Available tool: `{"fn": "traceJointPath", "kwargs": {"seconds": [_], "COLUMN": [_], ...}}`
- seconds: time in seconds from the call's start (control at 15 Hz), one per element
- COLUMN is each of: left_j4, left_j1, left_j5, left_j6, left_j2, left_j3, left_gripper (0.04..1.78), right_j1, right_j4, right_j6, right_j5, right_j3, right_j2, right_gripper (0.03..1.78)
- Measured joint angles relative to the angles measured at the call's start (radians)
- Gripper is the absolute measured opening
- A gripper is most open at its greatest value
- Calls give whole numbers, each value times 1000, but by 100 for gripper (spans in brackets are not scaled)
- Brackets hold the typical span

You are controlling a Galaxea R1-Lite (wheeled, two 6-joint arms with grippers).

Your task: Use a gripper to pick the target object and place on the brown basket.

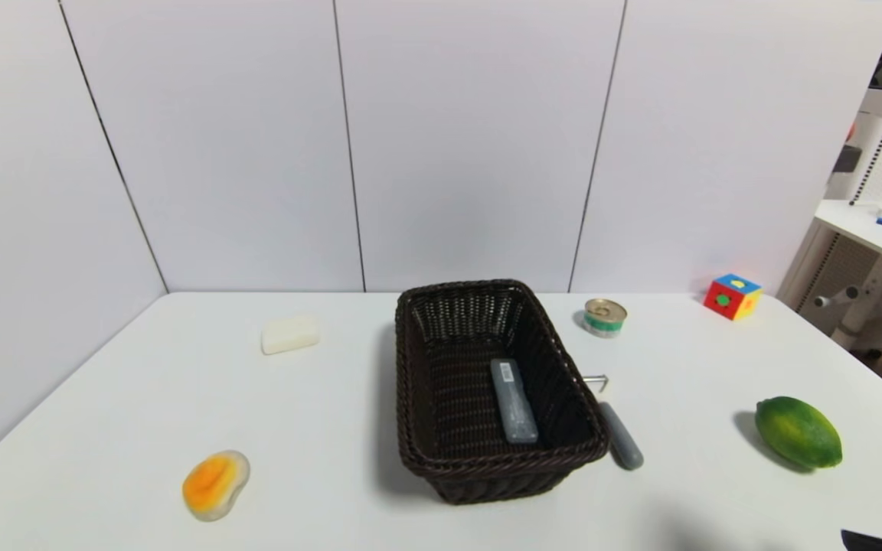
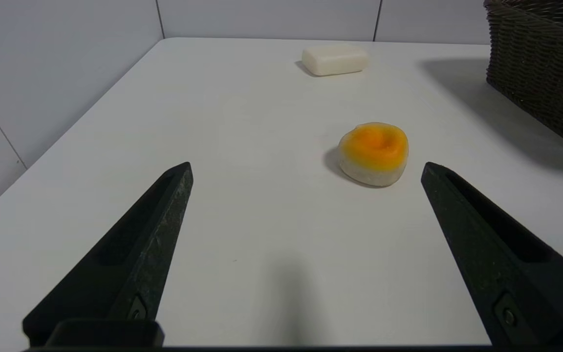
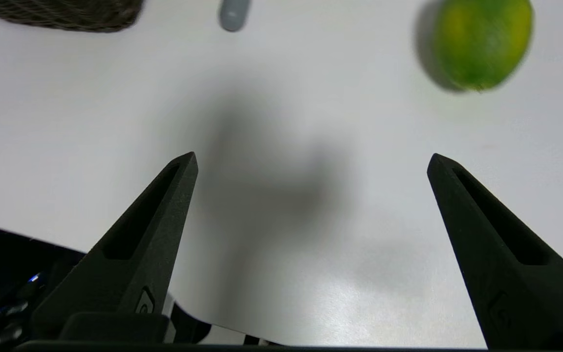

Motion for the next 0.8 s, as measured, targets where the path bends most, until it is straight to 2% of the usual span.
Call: {"fn": "traceJointPath", "kwargs": {"seconds": [0.2, 0.4, 0.67, 0.8], "left_j4": [0, 0, 0, 0], "left_j1": [0, 0, 0, 0], "left_j5": [0, 0, 1, 0], "left_j6": [0, 0, 0, 0], "left_j2": [0, 0, 0, 0], "left_j3": [0, 0, 0, 0], "left_gripper": [169, 169, 169, 169], "right_j1": [-96, -153, -222, -248], "right_j4": [-180, -337, -377, -383], "right_j6": [-34, -66, -76, -79], "right_j5": [2, 0, 14, 18], "right_j3": [254, 433, 444, 491], "right_j2": [-269, -451, -509, -572], "right_gripper": [165, 167, 169, 169]}}
